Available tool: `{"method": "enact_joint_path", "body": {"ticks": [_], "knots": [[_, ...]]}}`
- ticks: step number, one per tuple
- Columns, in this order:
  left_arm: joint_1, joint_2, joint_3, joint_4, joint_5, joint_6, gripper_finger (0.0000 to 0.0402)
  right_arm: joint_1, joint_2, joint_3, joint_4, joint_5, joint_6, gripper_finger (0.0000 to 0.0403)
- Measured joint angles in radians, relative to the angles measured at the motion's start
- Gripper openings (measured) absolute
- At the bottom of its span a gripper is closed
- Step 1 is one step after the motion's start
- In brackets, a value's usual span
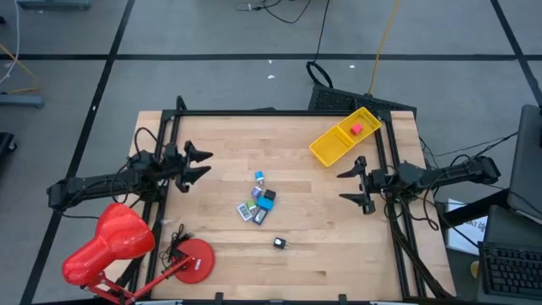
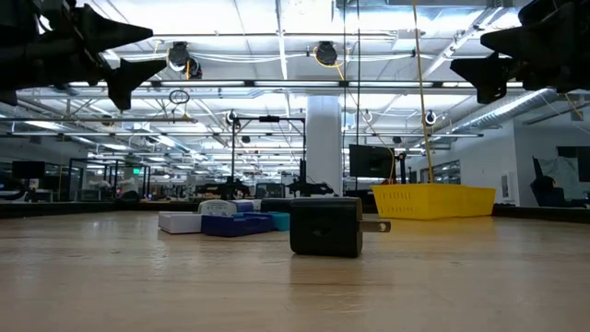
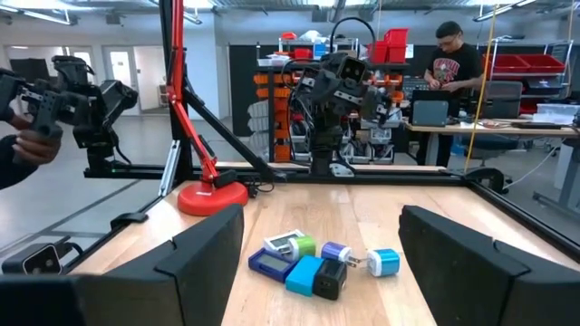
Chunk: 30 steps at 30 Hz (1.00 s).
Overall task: Pick & Place Office items
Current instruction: Put the dark blue charger adapter into the top yellow basket
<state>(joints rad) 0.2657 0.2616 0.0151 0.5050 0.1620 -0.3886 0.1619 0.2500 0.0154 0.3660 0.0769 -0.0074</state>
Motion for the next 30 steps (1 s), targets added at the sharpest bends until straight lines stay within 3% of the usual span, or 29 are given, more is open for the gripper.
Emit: {"method": "enact_joint_path", "body": {"ticks": [6, 13, 17, 24, 30], "knots": [[-0.05, 0.069, 0.0, -0.007, -0.029, -0.195, 0.0271, -0.002, 0.0, 0.0, 0.0, 0.0, -0.008, 0.0281], [-0.249, 0.361, 0.006, 0.071, -0.315, -0.16, 0.0271, -0.026, 0.0, 0.0, 0.012, 0.005, -0.012, 0.0281], [-0.335, 0.555, 0.035, 0.137, -0.407, -0.139, 0.0271, -0.041, 0.0, 0.0, 0.012, 0.005, -0.012, 0.0281], [-0.43, 0.922, 0.214, 0.131, -0.538, -0.114, 0.0271, -0.045, 0.0, -0.001, 0.006, 0.004, -0.008, 0.0281], [-0.439, 1.202, 0.454, -0.086, -0.663, -0.177, 0.0271, -0.045, 0.0, -0.001, -0.011, 0.005, -0.005, 0.0281]]}}
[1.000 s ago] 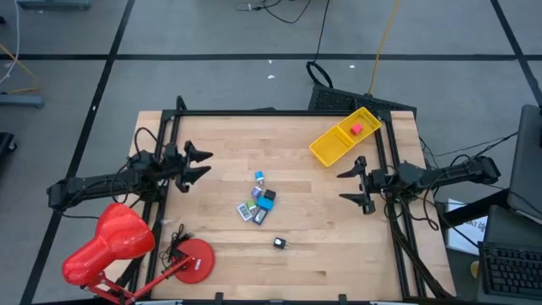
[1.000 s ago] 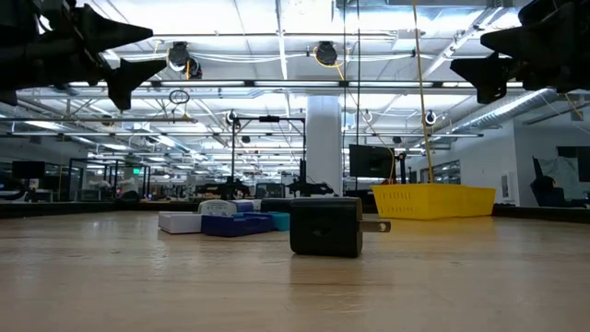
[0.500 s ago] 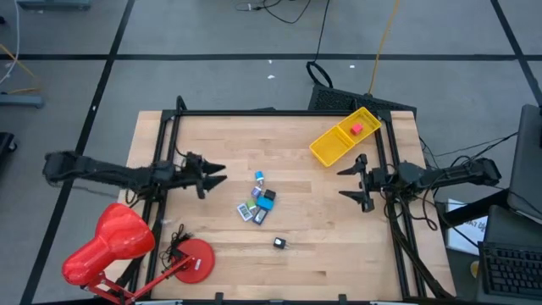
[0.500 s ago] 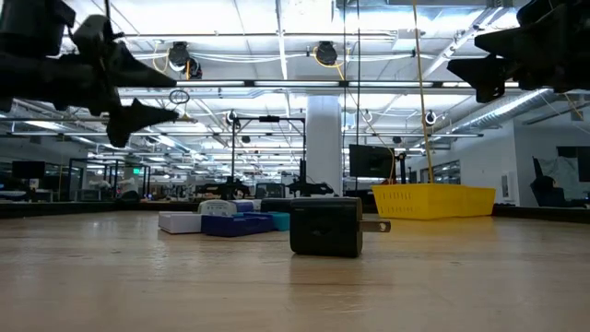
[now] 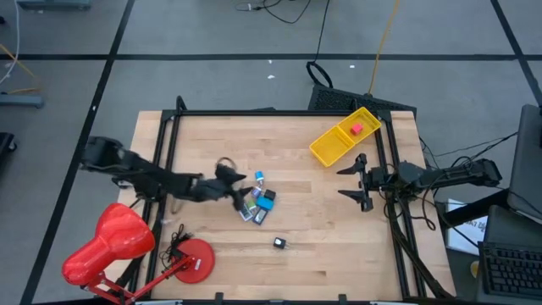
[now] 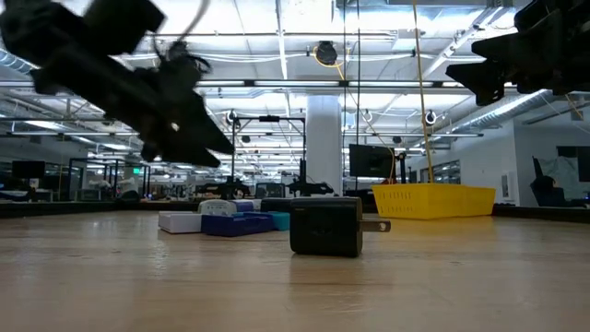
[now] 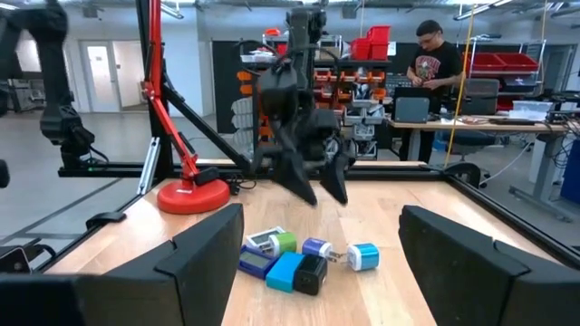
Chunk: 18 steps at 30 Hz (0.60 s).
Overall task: Pick & Place Office items
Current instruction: Put the dark blue charger adapter into the top yellow basket
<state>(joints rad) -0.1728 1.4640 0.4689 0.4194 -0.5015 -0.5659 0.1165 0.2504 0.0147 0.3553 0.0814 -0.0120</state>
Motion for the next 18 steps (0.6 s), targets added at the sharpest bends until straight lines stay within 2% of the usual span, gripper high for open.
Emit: {"method": "enact_joint_path", "body": {"ticks": [8, 13, 18], "knots": [[0.008, 0.248, 0.304, -0.328, 0.006, -0.07, 0.0271, 0.0, 0.001, 0.0, -0.002, -0.001, 0.0, 0.0281], [0.003, 0.296, 0.407, -0.477, 0.003, -0.107, 0.0271, 0.0, 0.001, 0.0, -0.001, -0.002, 0.0, 0.0281], [0.0, 0.286, 0.438, -0.638, 0.0, -0.243, 0.0271, 0.0, 0.002, 0.0, -0.007, -0.003, 0.0, 0.0281]]}}
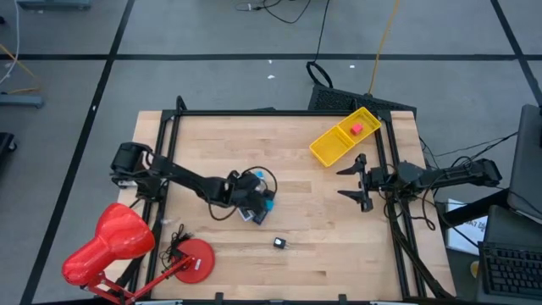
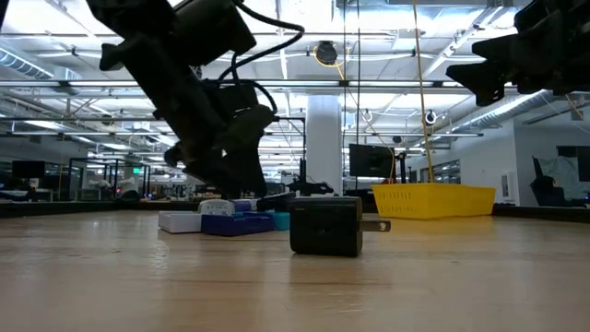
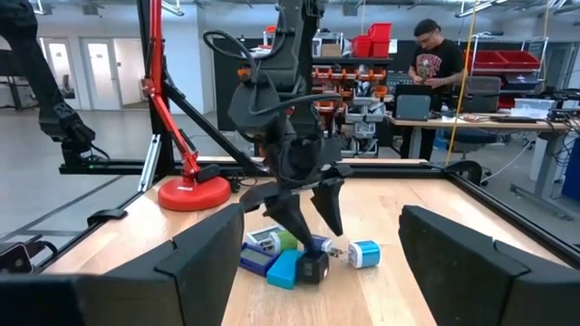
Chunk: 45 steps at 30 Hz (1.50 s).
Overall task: Pick & Place Office items
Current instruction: Put the dark blue charger adapter into the top yellow basket
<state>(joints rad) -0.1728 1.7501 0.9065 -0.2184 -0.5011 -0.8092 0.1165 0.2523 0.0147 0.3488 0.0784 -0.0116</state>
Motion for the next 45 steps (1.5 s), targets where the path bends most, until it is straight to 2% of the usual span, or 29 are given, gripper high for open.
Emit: {"method": "enact_joint_path", "body": {"ticks": [3, 6, 9, 16, 22, 30, 34, 37, 45], "knots": [[0.0, -0.014, -0.002, -0.106, 0.006, -0.095, 0.0271, 0.0, 0.004, 0.0, -0.002, 0.0, 0.0, 0.0281], [0.0, -0.017, -0.001, -0.134, 0.025, -0.156, 0.0271, 0.0, 0.008, 0.0, -0.002, 0.0, 0.0, 0.0281], [0.0, -0.008, -0.001, -0.126, 0.061, -0.15, 0.0271, 0.0, 0.009, 0.0, -0.002, 0.0, 0.0, 0.0281], [0.0, -0.002, -0.001, -0.135, 0.061, -0.134, 0.0271, 0.0, 0.01, 0.0, -0.002, 0.0, 0.0, 0.0281], [0.0, -0.002, -0.001, -0.144, 0.082, 0.164, 0.0271, 0.0, 0.017, 0.0, -0.003, 0.0, 0.001, 0.0281], [0.002, -0.002, -0.001, -0.144, 0.084, 0.409, 0.0271, 0.0, 0.018, 0.0, -0.002, 0.0, 0.001, 0.0281], [0.016, -0.002, -0.001, -0.119, 0.092, 0.437, 0.0271, 0.0, 0.018, 0.0, -0.002, 0.0, 0.001, 0.0281], [0.036, -0.002, -0.002, -0.117, 0.148, 0.451, 0.0271, 0.0, 0.018, 0.0, -0.002, 0.0, 0.001, 0.0281], [0.073, -0.006, -0.039, -0.032, 0.193, 0.516, 0.0269, 0.0, 0.018, 0.0, -0.002, 0.0, 0.001, 0.0281]]}}
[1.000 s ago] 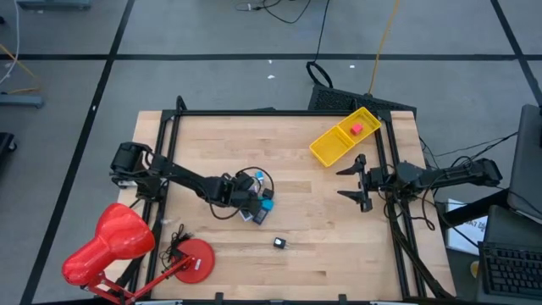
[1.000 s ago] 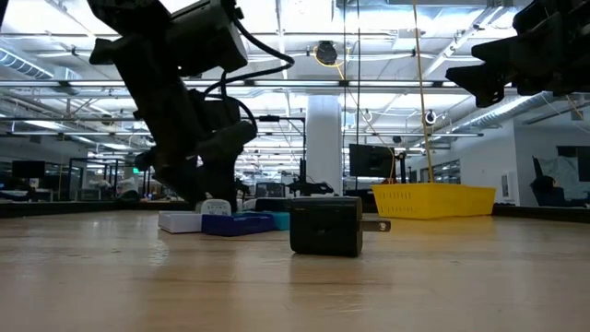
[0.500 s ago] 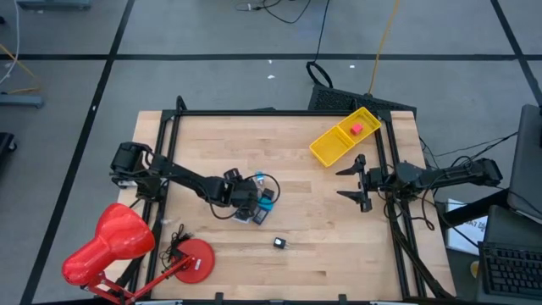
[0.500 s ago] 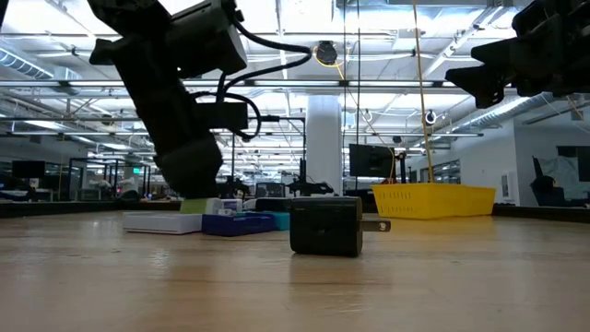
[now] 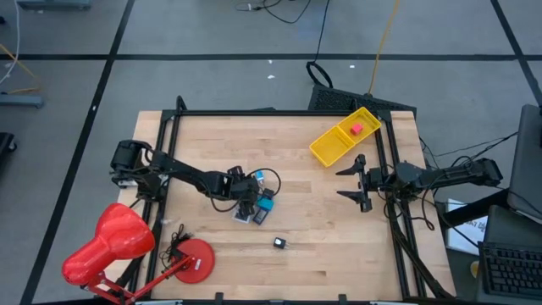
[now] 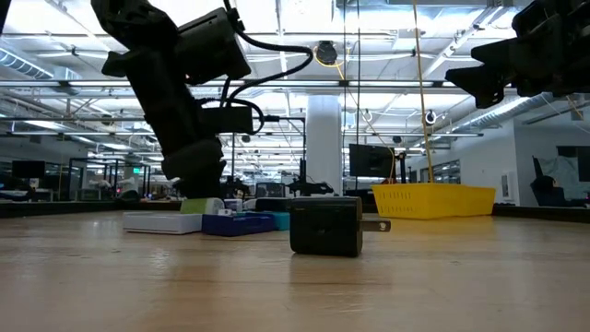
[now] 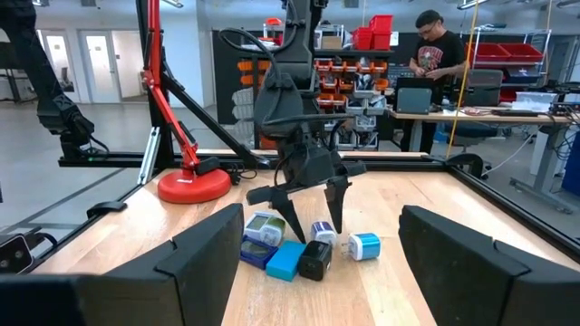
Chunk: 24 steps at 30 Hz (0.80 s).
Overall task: Pick & Place Office items
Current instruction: Put the dark blue charger adapter into the top yellow basket
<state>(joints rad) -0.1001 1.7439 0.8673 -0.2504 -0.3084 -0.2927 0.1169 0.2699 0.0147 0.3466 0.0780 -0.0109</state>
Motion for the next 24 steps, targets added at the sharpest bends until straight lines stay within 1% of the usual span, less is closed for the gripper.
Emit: {"method": "enact_joint_path", "body": {"ticks": [2, 4, 8, 11, 13, 16, 21, 24], "knots": [[0.005, 0.0, 0.0, 0.003, 0.004, 0.003, 0.026, 0.0, 0.0, 0.0, 0.0, 0.0, 0.0, 0.0281], [0.006, 0.0, 0.0, 0.009, 0.008, 0.01, 0.0243, 0.0, 0.0, 0.0, 0.0, 0.0, 0.0, 0.0281], [0.006, 0.003, -0.002, 0.036, 0.01, 0.02, 0.0191, 0.0, 0.0, 0.0, 0.0, 0.0, 0.0, 0.0281], [0.008, 0.006, -0.003, 0.061, -0.006, -0.019, 0.0154, 0.0, 0.0, 0.0, 0.0, 0.0, 0.0, 0.0281], [0.009, 0.005, -0.003, 0.077, -0.009, -0.042, 0.0138, 0.0, 0.0, 0.0, 0.0, 0.0, 0.0, 0.0281], [0.007, 0.005, -0.003, 0.078, -0.01, -0.049, 0.0135, 0.0, 0.0, 0.0, -0.001, 0.0, 0.0, 0.0281], [0.006, 0.005, -0.003, 0.05, -0.04, -0.027, 0.0165, 0.0, 0.002, 0.0, -0.002, 0.0, 0.0, 0.0281], [-0.006, 0.005, -0.003, 0.045, -0.076, 0.026, 0.0157, 0.0, 0.006, 0.0, 0.0, 0.0, 0.016, 0.0281]]}}
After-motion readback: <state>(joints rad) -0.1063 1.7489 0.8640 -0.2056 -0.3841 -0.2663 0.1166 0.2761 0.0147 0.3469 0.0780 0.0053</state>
